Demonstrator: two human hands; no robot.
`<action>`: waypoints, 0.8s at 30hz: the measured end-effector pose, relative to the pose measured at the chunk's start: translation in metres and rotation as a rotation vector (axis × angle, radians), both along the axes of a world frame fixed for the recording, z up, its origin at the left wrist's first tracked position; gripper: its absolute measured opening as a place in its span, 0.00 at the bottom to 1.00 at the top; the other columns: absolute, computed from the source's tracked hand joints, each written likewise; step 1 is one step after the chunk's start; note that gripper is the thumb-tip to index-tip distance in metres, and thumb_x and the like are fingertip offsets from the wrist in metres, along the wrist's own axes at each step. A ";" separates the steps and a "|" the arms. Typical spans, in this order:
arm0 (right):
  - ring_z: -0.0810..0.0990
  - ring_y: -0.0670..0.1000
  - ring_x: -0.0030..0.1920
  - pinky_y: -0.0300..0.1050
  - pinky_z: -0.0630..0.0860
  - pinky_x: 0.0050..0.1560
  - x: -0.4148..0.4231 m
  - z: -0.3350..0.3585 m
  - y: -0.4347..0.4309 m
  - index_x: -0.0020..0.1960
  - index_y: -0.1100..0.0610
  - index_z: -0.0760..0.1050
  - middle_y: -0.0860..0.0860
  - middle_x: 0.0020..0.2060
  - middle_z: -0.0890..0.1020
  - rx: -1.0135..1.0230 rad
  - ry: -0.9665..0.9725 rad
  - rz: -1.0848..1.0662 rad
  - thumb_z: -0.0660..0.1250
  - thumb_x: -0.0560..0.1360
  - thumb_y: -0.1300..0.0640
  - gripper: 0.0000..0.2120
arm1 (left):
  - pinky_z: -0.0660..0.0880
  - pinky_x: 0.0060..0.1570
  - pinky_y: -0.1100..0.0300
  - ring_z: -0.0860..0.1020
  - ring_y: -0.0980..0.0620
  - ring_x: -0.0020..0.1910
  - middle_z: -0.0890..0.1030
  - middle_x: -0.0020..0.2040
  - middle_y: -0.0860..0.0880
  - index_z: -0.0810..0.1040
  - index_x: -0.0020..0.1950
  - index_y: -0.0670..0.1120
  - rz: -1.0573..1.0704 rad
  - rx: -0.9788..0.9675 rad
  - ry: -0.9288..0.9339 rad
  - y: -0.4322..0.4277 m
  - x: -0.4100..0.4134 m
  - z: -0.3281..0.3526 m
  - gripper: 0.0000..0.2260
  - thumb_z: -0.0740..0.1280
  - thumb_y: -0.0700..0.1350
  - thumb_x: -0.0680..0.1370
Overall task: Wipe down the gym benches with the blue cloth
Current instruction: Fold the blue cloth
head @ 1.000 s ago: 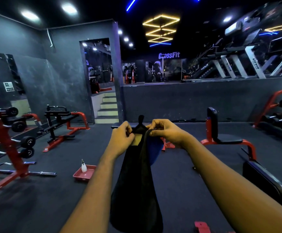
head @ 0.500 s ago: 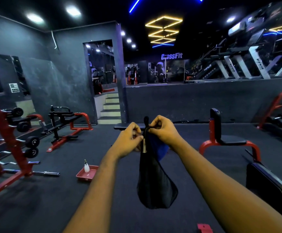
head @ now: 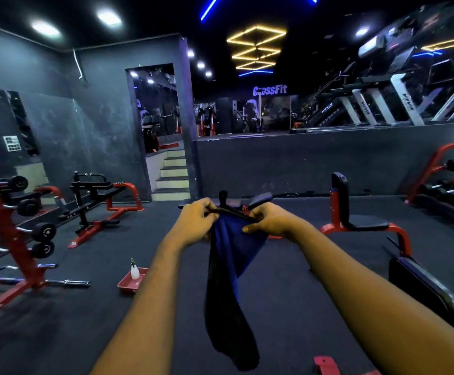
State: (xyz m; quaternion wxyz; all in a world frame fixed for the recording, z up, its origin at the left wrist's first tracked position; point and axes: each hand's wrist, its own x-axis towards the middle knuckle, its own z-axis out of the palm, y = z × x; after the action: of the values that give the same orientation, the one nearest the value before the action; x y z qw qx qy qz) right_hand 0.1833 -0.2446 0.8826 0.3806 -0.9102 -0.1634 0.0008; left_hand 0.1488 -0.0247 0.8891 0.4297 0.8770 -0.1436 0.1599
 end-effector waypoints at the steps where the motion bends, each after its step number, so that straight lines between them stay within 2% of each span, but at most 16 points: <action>1: 0.79 0.48 0.40 0.48 0.78 0.45 -0.001 -0.002 -0.005 0.39 0.55 0.81 0.55 0.39 0.84 0.035 0.020 -0.008 0.78 0.71 0.54 0.08 | 0.82 0.37 0.46 0.79 0.52 0.29 0.81 0.39 0.41 0.75 0.45 0.42 -0.013 0.013 0.020 0.004 0.000 0.001 0.03 0.65 0.37 0.79; 4: 0.78 0.42 0.35 0.36 0.74 0.37 -0.005 -0.001 -0.012 0.38 0.55 0.80 0.48 0.34 0.82 0.217 0.005 -0.042 0.77 0.72 0.57 0.07 | 0.81 0.44 0.41 0.83 0.45 0.38 0.83 0.43 0.40 0.76 0.47 0.41 -0.068 0.047 0.093 0.016 -0.002 0.003 0.02 0.67 0.36 0.77; 7: 0.81 0.45 0.38 0.41 0.79 0.43 -0.007 0.004 -0.011 0.43 0.60 0.81 0.52 0.37 0.84 0.380 -0.049 -0.058 0.75 0.73 0.61 0.04 | 0.79 0.47 0.37 0.82 0.36 0.49 0.80 0.51 0.36 0.74 0.53 0.40 -0.119 0.012 0.176 0.026 -0.002 0.005 0.08 0.69 0.35 0.76; 10: 0.82 0.46 0.40 0.39 0.79 0.45 -0.008 0.008 -0.004 0.45 0.59 0.81 0.53 0.39 0.84 0.422 -0.119 -0.036 0.73 0.74 0.66 0.03 | 0.82 0.42 0.42 0.82 0.37 0.50 0.78 0.54 0.37 0.71 0.63 0.51 -0.194 -0.104 0.172 0.025 -0.006 0.007 0.20 0.71 0.36 0.75; 12: 0.84 0.45 0.42 0.37 0.79 0.46 -0.008 0.011 0.000 0.45 0.56 0.82 0.51 0.40 0.85 0.408 -0.156 -0.022 0.72 0.75 0.67 0.06 | 0.82 0.38 0.48 0.83 0.41 0.46 0.79 0.53 0.42 0.69 0.68 0.61 -0.200 -0.112 0.087 0.022 -0.011 0.007 0.27 0.71 0.37 0.76; 13: 0.84 0.44 0.44 0.36 0.79 0.46 -0.007 0.013 0.001 0.45 0.55 0.83 0.50 0.41 0.86 0.390 -0.172 -0.024 0.71 0.75 0.66 0.07 | 0.82 0.37 0.51 0.84 0.44 0.43 0.80 0.51 0.43 0.70 0.69 0.63 -0.206 -0.110 0.043 0.020 -0.013 0.006 0.28 0.71 0.37 0.76; 15: 0.84 0.42 0.45 0.34 0.79 0.47 -0.006 0.015 0.001 0.46 0.52 0.84 0.48 0.42 0.86 0.334 -0.206 -0.038 0.70 0.76 0.65 0.09 | 0.80 0.34 0.57 0.83 0.50 0.38 0.81 0.47 0.46 0.75 0.66 0.59 -0.215 -0.124 -0.026 0.016 -0.016 0.005 0.23 0.70 0.36 0.77; 18: 0.83 0.40 0.46 0.30 0.77 0.47 -0.007 0.018 -0.003 0.49 0.53 0.84 0.46 0.43 0.85 0.279 -0.245 -0.042 0.69 0.78 0.64 0.08 | 0.77 0.34 0.64 0.81 0.57 0.37 0.83 0.47 0.52 0.83 0.55 0.50 -0.127 -0.096 -0.115 0.013 -0.015 0.002 0.11 0.71 0.37 0.76; 21: 0.83 0.40 0.46 0.30 0.76 0.47 -0.009 0.016 -0.006 0.51 0.56 0.83 0.46 0.43 0.86 0.279 -0.254 -0.033 0.68 0.78 0.64 0.07 | 0.76 0.36 0.63 0.80 0.58 0.37 0.84 0.40 0.55 0.85 0.48 0.49 -0.041 -0.098 -0.176 0.014 -0.009 0.000 0.05 0.73 0.39 0.75; 24: 0.83 0.40 0.44 0.31 0.77 0.46 -0.012 0.012 -0.008 0.50 0.57 0.82 0.48 0.39 0.85 0.320 -0.228 0.014 0.70 0.77 0.64 0.05 | 0.79 0.42 0.57 0.82 0.56 0.40 0.84 0.39 0.53 0.85 0.44 0.46 0.003 -0.052 -0.223 0.014 -0.005 0.001 0.01 0.73 0.42 0.75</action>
State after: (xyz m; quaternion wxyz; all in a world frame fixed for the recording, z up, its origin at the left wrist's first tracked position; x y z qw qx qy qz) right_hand 0.1709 -0.2527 0.8951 0.4994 -0.8312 -0.2097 -0.1257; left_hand 0.1438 -0.0104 0.8897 0.4333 0.8427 -0.1849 0.2608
